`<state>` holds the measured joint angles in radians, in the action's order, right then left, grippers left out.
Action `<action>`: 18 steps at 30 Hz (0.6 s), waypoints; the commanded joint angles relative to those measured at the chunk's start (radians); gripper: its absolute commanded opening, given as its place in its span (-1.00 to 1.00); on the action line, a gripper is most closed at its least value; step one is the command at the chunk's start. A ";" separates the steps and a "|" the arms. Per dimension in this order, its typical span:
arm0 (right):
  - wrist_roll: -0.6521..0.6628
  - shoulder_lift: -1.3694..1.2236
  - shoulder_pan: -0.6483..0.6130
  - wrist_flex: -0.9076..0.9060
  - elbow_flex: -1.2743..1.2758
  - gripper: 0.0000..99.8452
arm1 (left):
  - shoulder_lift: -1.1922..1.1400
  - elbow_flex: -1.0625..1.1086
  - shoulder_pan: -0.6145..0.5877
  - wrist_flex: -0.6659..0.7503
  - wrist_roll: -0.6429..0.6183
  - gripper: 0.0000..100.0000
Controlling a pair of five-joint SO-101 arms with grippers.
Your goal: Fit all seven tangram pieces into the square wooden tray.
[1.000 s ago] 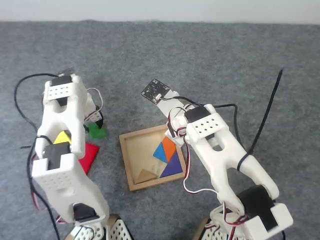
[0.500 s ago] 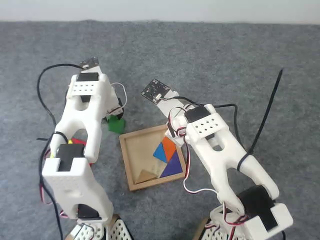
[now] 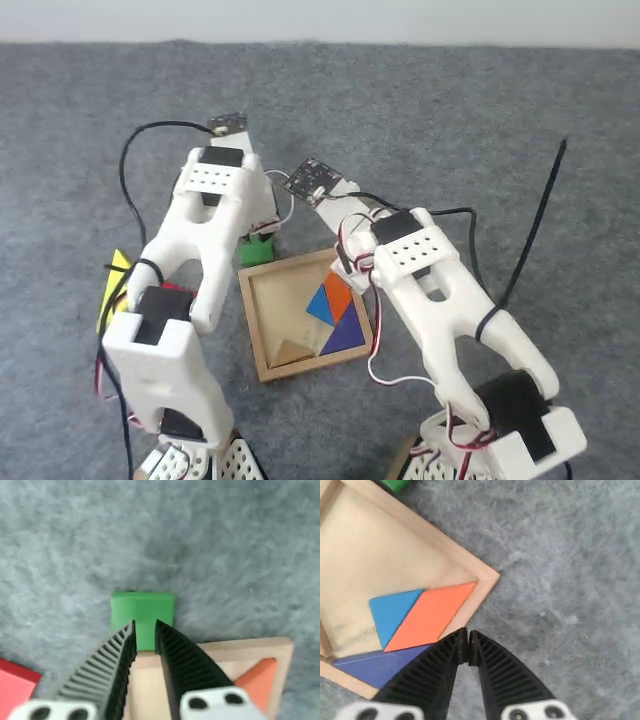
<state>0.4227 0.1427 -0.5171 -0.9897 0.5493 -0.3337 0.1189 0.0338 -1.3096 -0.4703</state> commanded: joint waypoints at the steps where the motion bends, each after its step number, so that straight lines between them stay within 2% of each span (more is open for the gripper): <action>1: -0.028 0.021 0.047 -0.008 -0.026 -0.95 | 0.064 -0.008 0.040 0.014 -0.012 -0.88; 7: -0.091 0.021 0.068 0.002 -0.031 -0.95 | 0.063 -0.004 -0.094 -0.040 -0.078 -0.80; 10: -0.104 0.019 0.068 0.015 -0.031 -0.95 | 0.063 0.045 -0.117 -0.028 -0.080 -0.67; 14: -0.104 0.016 0.068 0.015 -0.031 -0.95 | 0.061 0.084 -0.110 0.041 -0.077 -0.44; 18: -0.104 0.015 0.068 0.015 -0.031 -0.95 | -0.017 0.074 -0.124 0.118 -0.080 -0.37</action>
<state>0.3291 0.1427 -0.4618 -0.9897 0.5493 -0.3307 0.2125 -0.0736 -1.2605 -0.5363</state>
